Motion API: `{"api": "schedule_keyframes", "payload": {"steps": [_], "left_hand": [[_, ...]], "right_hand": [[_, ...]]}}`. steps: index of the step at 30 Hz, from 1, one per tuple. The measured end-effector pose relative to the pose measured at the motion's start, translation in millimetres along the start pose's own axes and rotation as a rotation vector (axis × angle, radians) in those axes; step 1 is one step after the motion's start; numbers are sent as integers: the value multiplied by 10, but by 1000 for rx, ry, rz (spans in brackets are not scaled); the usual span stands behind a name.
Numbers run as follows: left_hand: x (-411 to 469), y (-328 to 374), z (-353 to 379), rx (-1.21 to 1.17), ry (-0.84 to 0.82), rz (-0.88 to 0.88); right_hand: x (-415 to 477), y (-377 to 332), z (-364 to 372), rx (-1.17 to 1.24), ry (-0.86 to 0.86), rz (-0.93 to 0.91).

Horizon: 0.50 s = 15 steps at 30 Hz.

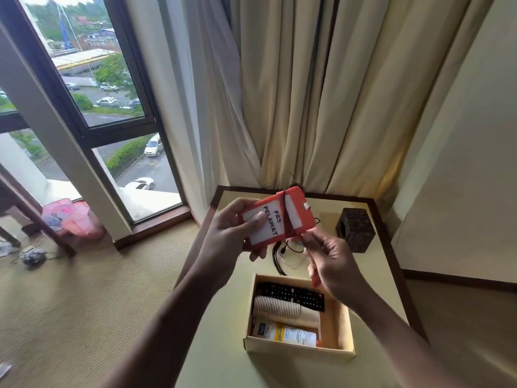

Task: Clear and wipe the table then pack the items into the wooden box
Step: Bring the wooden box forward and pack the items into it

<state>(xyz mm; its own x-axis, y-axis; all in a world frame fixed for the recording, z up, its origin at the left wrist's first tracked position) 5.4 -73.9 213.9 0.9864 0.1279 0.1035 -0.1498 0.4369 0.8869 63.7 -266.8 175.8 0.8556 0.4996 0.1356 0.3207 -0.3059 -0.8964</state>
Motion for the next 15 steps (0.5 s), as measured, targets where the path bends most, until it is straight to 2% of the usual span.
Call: {"api": "schedule_keyframes", "payload": {"steps": [2, 4, 6, 8, 10, 12, 15], "left_hand": [[10, -20, 32, 195, 85, 163], [6, -22, 38, 594, 141, 364], [0, -30, 39, 1007, 82, 491], [11, -49, 32, 1228, -62, 422], [13, -85, 26, 1201, -219, 215], [16, -106, 25, 917, -322, 4], [30, -59, -11, 436, -353, -116]], "right_hand": [[-61, -20, 68, -132, -26, -39], [-95, -54, 71, -221, -54, -63], [-102, -122, 24, -275, -116, -117], [-73, -193, -58, -322, -144, -152], [-11, -232, -170, -331, -127, -160], [60, -274, -262, -315, -95, -174], [124, -277, -320, -104, -38, -118]]}}
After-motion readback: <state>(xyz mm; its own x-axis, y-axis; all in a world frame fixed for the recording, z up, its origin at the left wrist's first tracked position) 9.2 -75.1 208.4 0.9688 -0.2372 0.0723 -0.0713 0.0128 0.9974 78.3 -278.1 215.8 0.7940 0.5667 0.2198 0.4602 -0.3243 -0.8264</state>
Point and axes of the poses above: each hand's wrist, its own x-axis towards the middle knuckle, its own z-axis out of the palm, y = z × x, the point moved 4 cm from there along x, towards the middle knuckle, and after that the axes turned 15 degrees about -x, right-handed, at the moved point
